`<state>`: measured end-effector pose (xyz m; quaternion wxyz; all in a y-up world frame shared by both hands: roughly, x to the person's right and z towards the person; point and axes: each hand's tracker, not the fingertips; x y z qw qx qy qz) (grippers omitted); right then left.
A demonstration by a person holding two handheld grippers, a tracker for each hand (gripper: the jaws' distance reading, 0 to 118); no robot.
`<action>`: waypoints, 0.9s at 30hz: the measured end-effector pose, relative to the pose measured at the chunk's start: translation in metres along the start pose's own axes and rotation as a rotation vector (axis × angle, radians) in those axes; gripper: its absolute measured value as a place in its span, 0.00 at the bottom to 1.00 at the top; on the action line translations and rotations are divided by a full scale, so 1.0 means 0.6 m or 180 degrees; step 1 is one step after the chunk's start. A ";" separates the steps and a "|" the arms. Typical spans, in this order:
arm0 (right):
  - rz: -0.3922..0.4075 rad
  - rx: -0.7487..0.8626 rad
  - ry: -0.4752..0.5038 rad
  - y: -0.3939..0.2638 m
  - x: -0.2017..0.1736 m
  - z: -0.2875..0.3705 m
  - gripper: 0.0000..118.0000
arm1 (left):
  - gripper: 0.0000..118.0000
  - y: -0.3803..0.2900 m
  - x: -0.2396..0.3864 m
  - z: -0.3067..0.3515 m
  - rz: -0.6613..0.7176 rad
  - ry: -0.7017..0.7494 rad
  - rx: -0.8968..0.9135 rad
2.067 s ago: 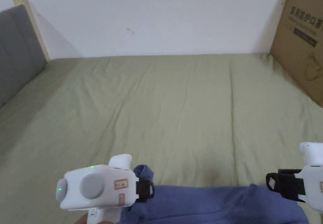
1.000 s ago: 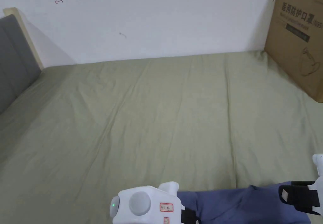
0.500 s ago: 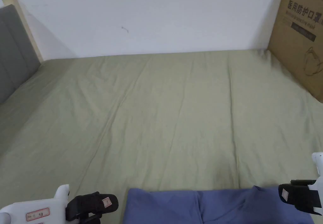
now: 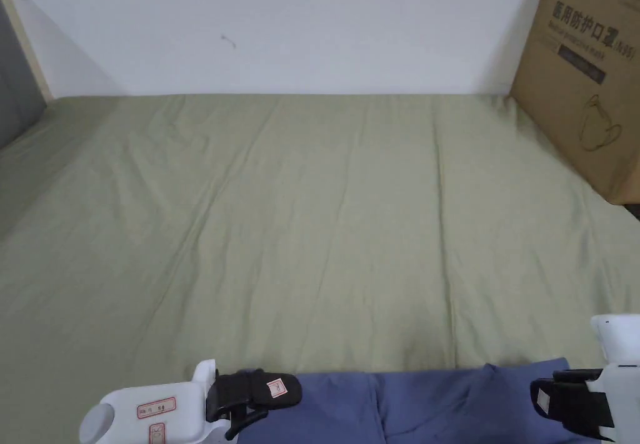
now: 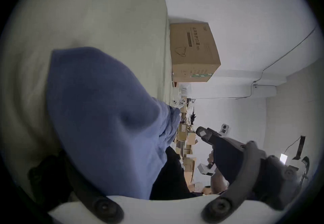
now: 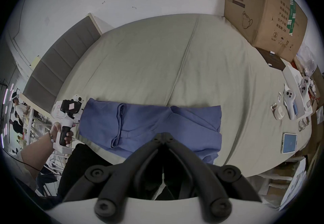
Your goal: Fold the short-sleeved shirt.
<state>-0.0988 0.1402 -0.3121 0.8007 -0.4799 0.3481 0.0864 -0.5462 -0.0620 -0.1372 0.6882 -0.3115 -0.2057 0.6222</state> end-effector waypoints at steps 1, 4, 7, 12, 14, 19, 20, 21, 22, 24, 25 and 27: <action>-0.0017 -0.0004 0.0025 0.000 0.000 -0.001 0.00 | 0.88 -0.001 -0.002 0.011 -0.0031 0.0179 0.0039; -0.0069 -0.0015 0.0113 -0.001 -0.003 -0.004 0.00 | 0.08 -0.002 -0.025 0.023 -0.0156 0.1293 -0.0003; -0.0038 -0.0011 0.0144 -0.003 -0.012 -0.002 0.00 | 0.07 -0.009 -0.009 0.022 -0.0134 0.0973 0.0124; 0.0033 0.0069 0.0196 0.000 -0.019 0.010 0.00 | 0.08 -0.035 0.082 0.030 -0.0612 0.1406 0.0253; 0.0028 0.0103 0.0252 0.004 -0.019 0.012 0.00 | 0.08 -0.044 0.126 0.065 -0.0880 0.1711 0.0430; 0.0004 0.0182 0.0366 0.006 -0.018 0.010 0.00 | 0.08 -0.056 0.246 0.145 -0.1524 0.3728 0.0828; -0.0003 0.0181 0.0398 0.005 -0.016 0.008 0.00 | 0.08 -0.054 0.260 0.143 -0.1631 0.4016 0.0823; -0.0006 0.0176 0.0419 0.003 -0.017 0.007 0.00 | 0.08 -0.055 0.269 0.138 -0.1695 0.4134 0.0773; -0.0006 0.0172 0.0423 0.000 -0.017 0.007 0.00 | 0.08 -0.057 0.278 0.130 -0.1740 0.4101 0.0715; 0.0003 0.0173 0.0426 -0.005 -0.014 0.009 0.00 | 0.08 -0.061 0.295 0.096 -0.1671 0.3666 0.0647; 0.0006 0.0176 0.0429 -0.009 -0.012 0.011 0.00 | 0.08 -0.063 0.302 0.071 -0.1645 0.3426 0.0622; -0.0005 0.0181 0.0431 -0.015 -0.006 0.018 0.00 | 0.08 -0.062 0.310 0.015 -0.1583 0.3017 0.0515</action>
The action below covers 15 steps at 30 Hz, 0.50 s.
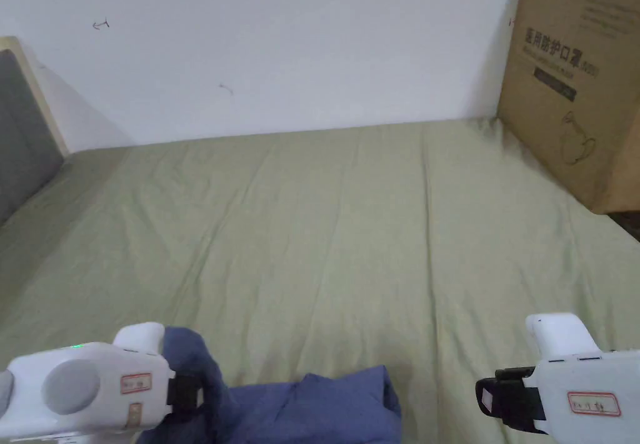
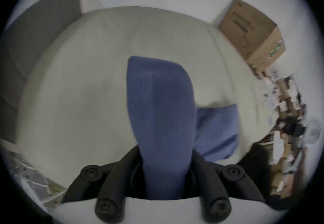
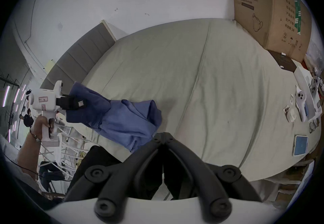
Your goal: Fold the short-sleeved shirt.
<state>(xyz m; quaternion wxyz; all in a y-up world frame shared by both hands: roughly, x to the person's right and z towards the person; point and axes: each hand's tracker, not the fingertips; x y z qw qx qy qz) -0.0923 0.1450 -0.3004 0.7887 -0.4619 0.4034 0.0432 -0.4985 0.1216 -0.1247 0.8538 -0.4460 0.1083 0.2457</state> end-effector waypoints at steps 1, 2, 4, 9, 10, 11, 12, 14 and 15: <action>-0.0008 0.0000 0.0000 -0.003 0.004 0.005 0.00 | 0.08 0.006 0.031 -0.023 0.0013 -0.0222 -0.0071; -0.0016 -0.0007 0.0006 -0.005 0.007 0.010 0.00 | 0.08 0.010 0.060 -0.048 0.0021 -0.0385 -0.0152; -0.0027 -0.0002 -0.0020 -0.010 0.016 0.022 0.00 | 0.12 0.014 0.110 -0.100 0.0053 -0.0567 -0.0350; -0.0127 0.0059 -0.0117 -0.016 0.045 0.048 0.00 | 0.92 0.007 0.205 -0.186 -0.0014 -0.1020 -0.0611; -0.0161 0.0087 -0.0096 -0.016 0.051 0.053 0.00 | 0.91 0.008 0.213 -0.190 -0.0011 -0.1058 -0.0586; -0.0200 0.0108 -0.0089 -0.016 0.057 0.056 0.00 | 0.91 0.009 0.217 -0.191 -0.0007 -0.1068 -0.0580; -0.0234 0.0122 -0.0104 -0.016 0.062 0.058 0.00 | 0.92 0.010 0.213 -0.187 -0.0007 -0.1062 -0.0559; -0.0270 0.0156 -0.0117 -0.015 0.070 0.059 0.00 | 0.91 0.011 0.199 -0.172 0.0035 -0.1045 -0.0502; -0.0282 0.0174 -0.0117 -0.014 0.073 0.059 0.00 | 0.88 0.013 0.185 -0.158 0.0085 -0.0965 -0.0366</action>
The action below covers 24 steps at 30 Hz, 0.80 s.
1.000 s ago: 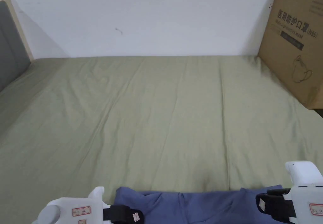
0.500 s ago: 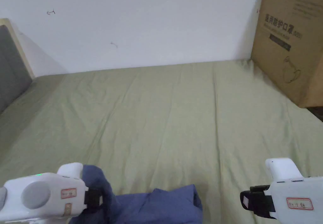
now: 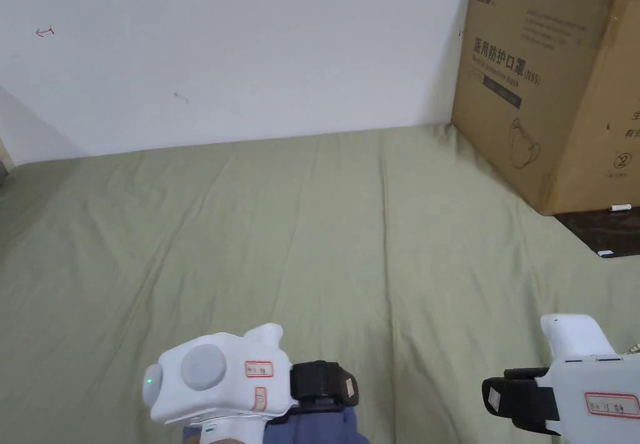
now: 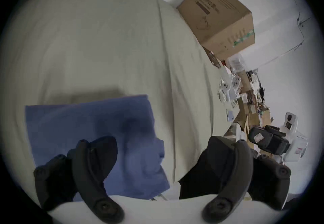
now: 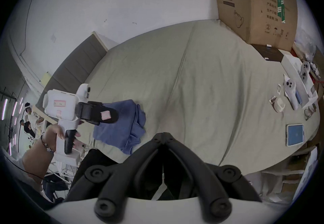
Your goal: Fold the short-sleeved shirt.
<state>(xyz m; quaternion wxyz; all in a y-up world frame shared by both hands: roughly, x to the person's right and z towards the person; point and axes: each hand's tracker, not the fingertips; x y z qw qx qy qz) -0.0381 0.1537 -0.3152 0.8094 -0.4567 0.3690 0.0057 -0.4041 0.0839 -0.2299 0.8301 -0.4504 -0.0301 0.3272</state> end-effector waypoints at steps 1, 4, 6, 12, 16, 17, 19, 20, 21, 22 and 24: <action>-0.0015 0.0017 0.0002 0.001 0.003 -0.002 0.00 | 0.80 -0.001 -0.012 0.022 -0.0058 -0.0017 0.0197; -0.0045 0.0017 0.0022 0.003 0.009 -0.011 0.00 | 0.01 -0.005 -0.036 0.074 -0.0147 0.0152 0.0387; -0.0040 0.0016 0.0007 0.002 0.009 -0.017 0.00 | 0.01 -0.009 -0.046 0.083 -0.0144 0.0320 0.0376; -0.0079 0.0001 0.0049 -0.002 0.008 -0.021 0.00 | 0.01 -0.023 -0.045 0.013 -0.0081 0.0213 -0.0014; -0.0062 -0.0027 -0.0001 -0.009 0.014 -0.017 0.00 | 0.01 -0.039 -0.020 -0.078 -0.0174 0.0119 -0.0357; -0.0067 -0.0039 -0.0015 -0.011 0.017 -0.017 0.00 | 0.01 -0.042 -0.016 -0.097 -0.0160 0.0119 -0.0417; -0.0076 -0.0063 -0.0046 -0.015 0.022 -0.018 0.00 | 0.01 -0.046 -0.010 -0.121 -0.0072 -0.0006 -0.0475; -0.0082 -0.0070 -0.0066 -0.017 0.025 -0.018 0.00 | 0.01 -0.046 -0.004 -0.124 0.0009 -0.0156 -0.0461; -0.0088 -0.0066 -0.0085 -0.019 0.026 -0.018 0.00 | 0.01 -0.046 0.002 -0.127 0.0039 -0.0247 -0.0476; -0.0100 -0.0029 -0.0104 -0.021 0.026 -0.015 0.00 | 0.01 -0.047 0.007 -0.130 0.0012 -0.0252 -0.0503; -0.0138 0.0010 -0.0079 -0.021 0.028 -0.010 0.00 | 0.01 -0.055 0.022 -0.136 -0.0044 -0.0331 -0.0557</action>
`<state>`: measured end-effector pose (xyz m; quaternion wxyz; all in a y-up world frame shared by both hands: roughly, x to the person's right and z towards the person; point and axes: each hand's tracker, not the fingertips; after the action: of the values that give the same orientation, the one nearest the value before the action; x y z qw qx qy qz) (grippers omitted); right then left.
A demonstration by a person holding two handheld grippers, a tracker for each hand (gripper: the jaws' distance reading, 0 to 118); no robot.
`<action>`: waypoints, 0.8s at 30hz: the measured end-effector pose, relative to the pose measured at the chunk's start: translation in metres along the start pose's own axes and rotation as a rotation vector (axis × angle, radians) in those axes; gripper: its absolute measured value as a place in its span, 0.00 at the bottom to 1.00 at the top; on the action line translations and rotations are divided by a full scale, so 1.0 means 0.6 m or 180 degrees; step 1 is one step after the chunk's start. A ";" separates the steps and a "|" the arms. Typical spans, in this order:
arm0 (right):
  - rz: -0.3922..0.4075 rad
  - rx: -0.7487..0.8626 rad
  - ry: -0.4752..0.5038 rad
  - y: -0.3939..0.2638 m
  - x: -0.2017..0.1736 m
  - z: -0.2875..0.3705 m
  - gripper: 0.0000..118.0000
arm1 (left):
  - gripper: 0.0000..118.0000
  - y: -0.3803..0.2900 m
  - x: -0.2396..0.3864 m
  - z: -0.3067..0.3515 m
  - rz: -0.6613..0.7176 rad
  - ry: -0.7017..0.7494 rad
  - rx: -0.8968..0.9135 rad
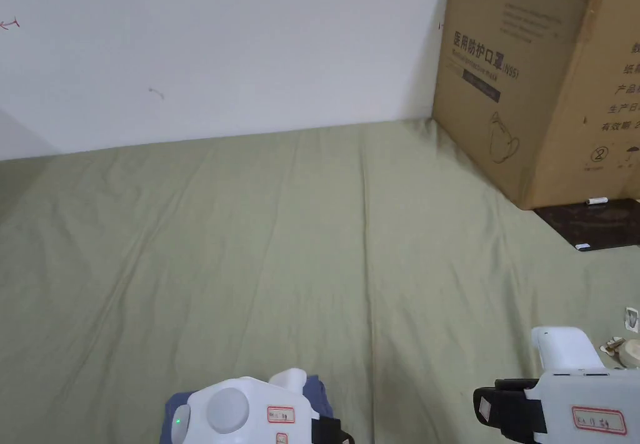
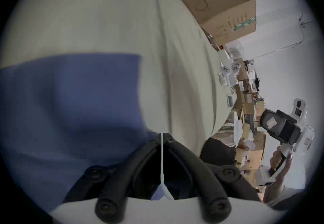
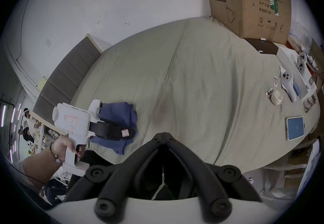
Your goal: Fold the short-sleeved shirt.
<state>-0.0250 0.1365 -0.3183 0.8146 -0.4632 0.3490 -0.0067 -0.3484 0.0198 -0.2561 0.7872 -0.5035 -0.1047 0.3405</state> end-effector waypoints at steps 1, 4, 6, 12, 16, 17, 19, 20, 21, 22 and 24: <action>-0.0020 0.0016 0.0018 0.002 0.000 0.002 0.00 | 0.01 -0.005 0.009 -0.001 -0.0046 0.0004 -0.0007; -0.0007 0.0080 0.0026 0.008 -0.005 0.008 0.00 | 0.01 -0.015 0.020 0.030 -0.0222 0.0061 0.0157; 0.0023 0.0178 0.0058 0.014 -0.012 0.012 0.00 | 0.01 -0.019 0.013 0.072 -0.0237 0.0009 0.0356; 0.0023 -0.0081 0.0696 0.041 -0.066 -0.052 0.00 | 0.01 -0.046 -0.068 0.267 0.0096 0.0241 0.1202; 0.0182 -0.0499 0.1124 0.038 -0.142 -0.151 0.00 | 0.01 -0.099 -0.138 0.369 0.0416 0.0569 0.1544; 0.0183 -0.0624 0.1225 0.036 -0.160 -0.179 0.00 | 0.01 -0.114 -0.153 0.386 0.0501 0.0617 0.1621; 0.0118 -0.0846 0.1426 0.028 -0.191 -0.236 0.00 | 0.01 -0.141 -0.186 0.405 0.0641 0.0541 0.1699; 0.0069 -0.0909 0.1483 0.024 -0.199 -0.260 0.00 | 0.01 -0.151 -0.199 0.409 0.0733 0.0502 0.1697; 0.0004 -0.0978 0.1531 0.021 -0.205 -0.288 0.00 | 0.01 -0.161 -0.210 0.410 0.0820 0.0525 0.1698; -0.0088 -0.1026 0.1533 0.017 -0.206 -0.312 0.00 | 0.01 -0.172 -0.212 0.408 0.0833 0.0565 0.1699; -0.0280 -0.1101 0.1462 0.012 -0.191 -0.348 0.00 | 0.01 -0.182 -0.225 0.404 0.0859 0.0568 0.1680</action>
<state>-0.2343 0.0226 -0.3278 0.6221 -0.5962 0.4999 -0.0872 -0.5253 0.0795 -0.0236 0.8445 -0.3190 0.1248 0.4118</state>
